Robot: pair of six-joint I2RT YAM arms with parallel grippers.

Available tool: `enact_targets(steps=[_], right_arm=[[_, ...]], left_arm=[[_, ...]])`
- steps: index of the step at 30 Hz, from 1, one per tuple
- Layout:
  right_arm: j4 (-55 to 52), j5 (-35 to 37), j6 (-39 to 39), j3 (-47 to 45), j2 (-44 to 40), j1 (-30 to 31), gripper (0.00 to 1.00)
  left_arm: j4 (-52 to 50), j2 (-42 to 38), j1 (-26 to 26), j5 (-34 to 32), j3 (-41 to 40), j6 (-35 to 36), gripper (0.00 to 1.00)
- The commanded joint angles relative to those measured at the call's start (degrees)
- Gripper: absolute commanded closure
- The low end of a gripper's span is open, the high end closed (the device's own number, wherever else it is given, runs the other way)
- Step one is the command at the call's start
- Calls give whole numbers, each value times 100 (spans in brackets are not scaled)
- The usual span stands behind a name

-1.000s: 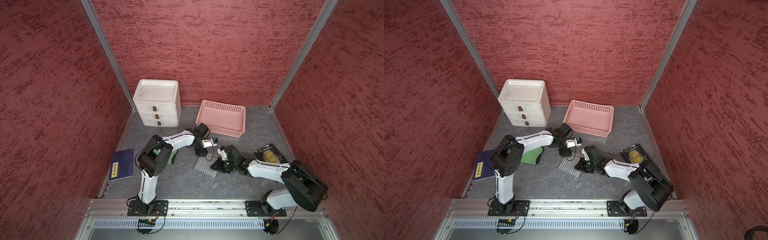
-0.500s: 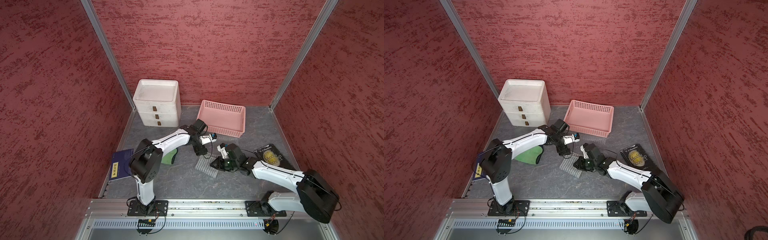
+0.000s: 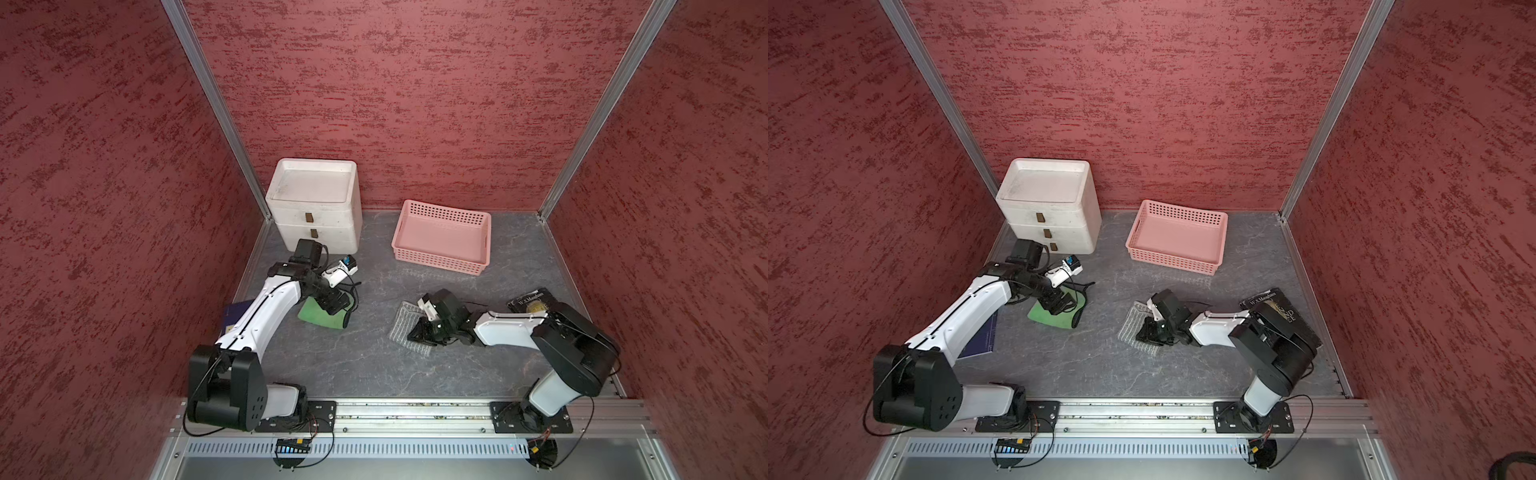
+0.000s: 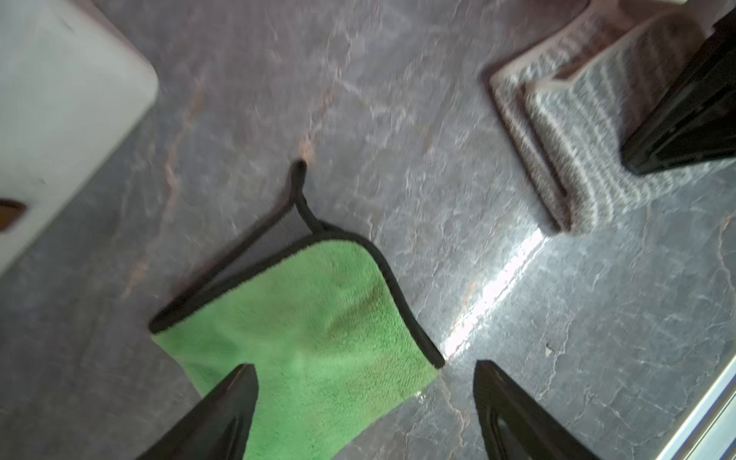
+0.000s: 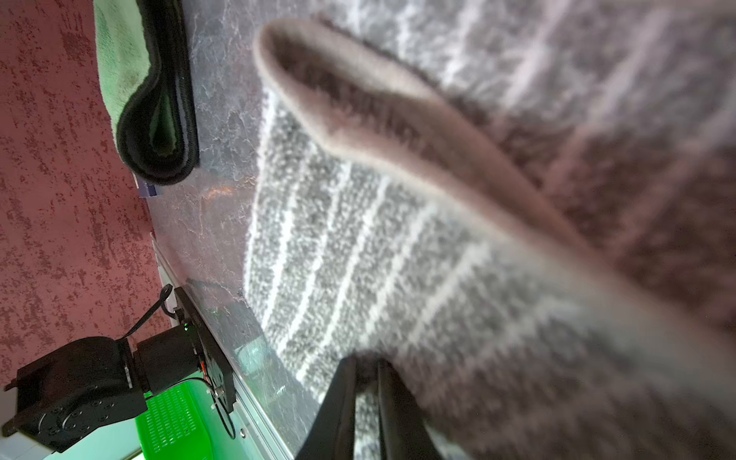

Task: Fold the square dishcloth
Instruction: Smooth out the cleaning item at the center of the board, then reset both arms

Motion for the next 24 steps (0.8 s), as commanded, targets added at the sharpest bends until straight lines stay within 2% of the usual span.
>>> enact_targets(steps=[1, 4, 6, 7, 8, 10, 11, 12, 14, 17, 19, 21, 24], right_arm=[[-226, 159, -127, 165, -220, 45, 85], [-679, 265, -282, 511, -555, 64, 83], [-1265, 459, -525, 839, -753, 59, 77], [-1661, 647, -719, 1059, -889, 51, 69], [-2044, 855, -852, 1229, -1096, 28, 56], [-2980, 1684, -1083, 1704, -1550, -95, 17], [-3376, 2074, -1222, 1907, -1800, -221, 4], [-3750, 2586, -1376, 2084, -2143, -339, 2], [-4218, 3793, -1667, 2340, -2648, -587, 1], [-4263, 4964, -2217, 2315, -3068, -1127, 2], [-4017, 5899, -2435, 2085, -3271, -1414, 2], [-3670, 6729, -2699, 1792, -3504, -1671, 1], [-2204, 7255, -3447, 860, -3838, -1980, 2]], left_arm=[[133, -266, 117, 187, -232, 187, 12], [151, -451, 147, 355, -348, 134, 12], [134, -578, 111, 456, -337, 23, 11], [149, -636, 96, 502, -321, -58, 11], [173, -690, 96, 545, -303, -169, 11], [401, -778, 108, 554, -304, -447, 9], [721, -823, 160, 479, -364, -672, 5], [1147, -903, 269, 394, -459, -964, 1], [2021, -1028, 614, 499, -683, -1573, 0], [2878, -1100, 1201, 1005, -974, -2548, 0], [3696, -1096, 1478, 1025, -1336, -3234, 0], [4596, -1103, 1582, 569, -1735, -3743, 0], [5750, -1060, 1591, -77, -2355, -3894, 0]])
